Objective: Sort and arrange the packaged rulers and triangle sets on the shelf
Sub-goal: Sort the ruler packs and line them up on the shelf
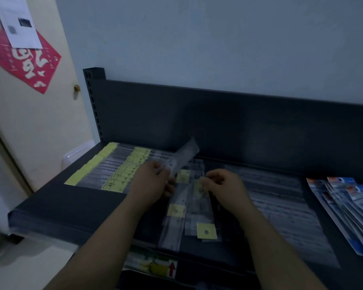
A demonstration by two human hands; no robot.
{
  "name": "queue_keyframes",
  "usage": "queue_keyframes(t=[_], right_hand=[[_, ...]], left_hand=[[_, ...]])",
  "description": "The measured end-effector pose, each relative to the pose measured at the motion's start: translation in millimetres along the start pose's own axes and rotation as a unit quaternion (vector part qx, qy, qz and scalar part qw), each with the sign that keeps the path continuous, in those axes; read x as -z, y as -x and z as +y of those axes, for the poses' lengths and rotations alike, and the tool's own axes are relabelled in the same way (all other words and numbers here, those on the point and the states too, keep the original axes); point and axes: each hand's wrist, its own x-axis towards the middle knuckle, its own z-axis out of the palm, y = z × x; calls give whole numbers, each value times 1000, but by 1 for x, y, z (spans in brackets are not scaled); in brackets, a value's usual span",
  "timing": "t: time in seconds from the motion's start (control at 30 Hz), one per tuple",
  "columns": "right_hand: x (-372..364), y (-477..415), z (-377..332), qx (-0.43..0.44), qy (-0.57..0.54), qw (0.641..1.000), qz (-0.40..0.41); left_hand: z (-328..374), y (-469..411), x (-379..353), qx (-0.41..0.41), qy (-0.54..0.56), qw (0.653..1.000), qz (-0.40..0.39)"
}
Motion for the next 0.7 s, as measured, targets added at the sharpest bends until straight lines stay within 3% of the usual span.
queue_keyframes(t=[0.17, 0.33, 0.53, 0.6, 0.7], right_hand=[[-5, -1, -13, -14, 124, 991, -52], [-8, -5, -26, -81, 212, 970, -87], [1, -6, -26, -130, 111, 985, -24], [3, -3, -23, -127, -4, 992, 22], [8, 12, -23, -134, -226, 965, 21]], left_hand=[[-6, 8, 20, 49, 164, 985, 31], [-10, 14, 29, 122, 332, 934, -48], [-15, 12, 31, 119, 287, 945, -101], [-16, 8, 30, 115, 270, 950, -109], [-18, 3, 24, 104, 232, 959, -127]])
